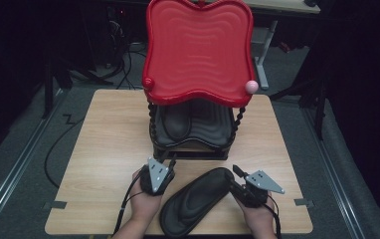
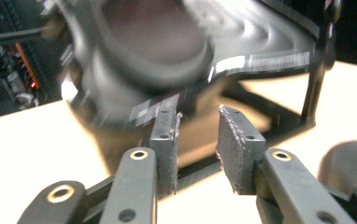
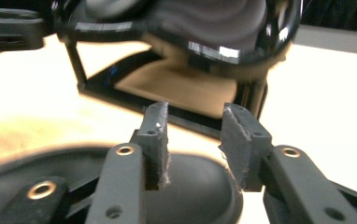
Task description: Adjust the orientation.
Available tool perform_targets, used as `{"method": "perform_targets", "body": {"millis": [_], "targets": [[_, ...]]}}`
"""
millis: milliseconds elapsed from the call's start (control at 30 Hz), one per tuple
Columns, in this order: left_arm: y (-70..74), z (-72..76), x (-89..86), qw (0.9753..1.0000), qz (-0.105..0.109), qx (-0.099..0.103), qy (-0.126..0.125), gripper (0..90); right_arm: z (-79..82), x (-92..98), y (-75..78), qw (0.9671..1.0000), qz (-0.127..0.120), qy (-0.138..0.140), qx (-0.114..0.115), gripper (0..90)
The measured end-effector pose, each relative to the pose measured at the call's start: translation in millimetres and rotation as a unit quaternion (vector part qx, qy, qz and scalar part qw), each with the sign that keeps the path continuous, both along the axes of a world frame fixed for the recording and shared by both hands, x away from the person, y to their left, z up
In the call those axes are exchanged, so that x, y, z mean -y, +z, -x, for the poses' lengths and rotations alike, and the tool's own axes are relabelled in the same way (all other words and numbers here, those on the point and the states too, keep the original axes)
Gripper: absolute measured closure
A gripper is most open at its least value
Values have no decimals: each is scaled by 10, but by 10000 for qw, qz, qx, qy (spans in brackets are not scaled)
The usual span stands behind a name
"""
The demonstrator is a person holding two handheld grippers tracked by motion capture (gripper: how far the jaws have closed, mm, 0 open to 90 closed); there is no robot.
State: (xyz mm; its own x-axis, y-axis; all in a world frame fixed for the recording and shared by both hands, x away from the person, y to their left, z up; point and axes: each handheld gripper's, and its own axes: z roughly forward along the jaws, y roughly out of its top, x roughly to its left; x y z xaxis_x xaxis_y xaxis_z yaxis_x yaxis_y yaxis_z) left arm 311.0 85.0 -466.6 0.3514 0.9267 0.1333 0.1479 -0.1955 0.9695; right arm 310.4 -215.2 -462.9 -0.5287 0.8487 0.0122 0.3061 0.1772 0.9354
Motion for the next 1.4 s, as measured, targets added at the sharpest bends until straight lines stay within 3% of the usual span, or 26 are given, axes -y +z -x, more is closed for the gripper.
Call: {"method": "perform_targets", "body": {"millis": [67,133,167,233,300,400,467,533,633,667,700,867,1133,1200,1267,1300,1400], "targets": [[-114,209,-176,9997,-199,-150,82,658,92,56,-39,10000,40,23,-74,563],[-174,301,-305,9995,-110,-223,177,643,177,107,-82,9998,38,51,-207,524],[-174,301,-305,9995,-110,-223,177,633,177,107,-82,9998,38,51,-207,524],[-175,304,-411,9989,159,-353,259,616,251,146,-127,9994,93,53,-342,484],[-134,263,-468,9991,175,-242,305,581,310,168,-179,9986,108,139,-491,422],[-154,226,-501,9990,168,-275,315,578,362,151,-223,9977,222,271,-575,373],[-192,181,-524,9984,218,-391,333,578,411,91,-256,9966,383,484,-544,336],[-194,166,-531,9983,240,-398,357,578,418,67,-264,9961,440,543,-534,327],[-178,169,-544,9982,296,-341,399,573,429,-82,-314,9926,601,916,-514,294],[-174,177,-547,9982,293,-326,402,573,429,-82,-314,9926,601,916,-514,294],[-178,185,-551,9982,284,-324,413,571,429,-160,-326,9903,657,1135,-448,278],[-197,201,-566,9980,283,-360,433,571,362,-254,-339,9880,652,1329,-446,256],[-184,232,-639,9974,346,-370,515,564,249,-456,-364,9865,507,1468,-525,320],[-177,239,-671,9969,383,-369,574,560,265,-584,-361,9860,532,1524,-426,462],[-170,256,-688,9968,389,-343,605,557,306,-671,-346,9849,742,1545,-246,574],[-170,256,-688,9968,389,-343,605,557,306,-671,-346,9849,742,1545,-246,574],[-167,265,-695,9967,388,-339,620,557,337,-770,-345,9841,820,1570,-157,721]]}}
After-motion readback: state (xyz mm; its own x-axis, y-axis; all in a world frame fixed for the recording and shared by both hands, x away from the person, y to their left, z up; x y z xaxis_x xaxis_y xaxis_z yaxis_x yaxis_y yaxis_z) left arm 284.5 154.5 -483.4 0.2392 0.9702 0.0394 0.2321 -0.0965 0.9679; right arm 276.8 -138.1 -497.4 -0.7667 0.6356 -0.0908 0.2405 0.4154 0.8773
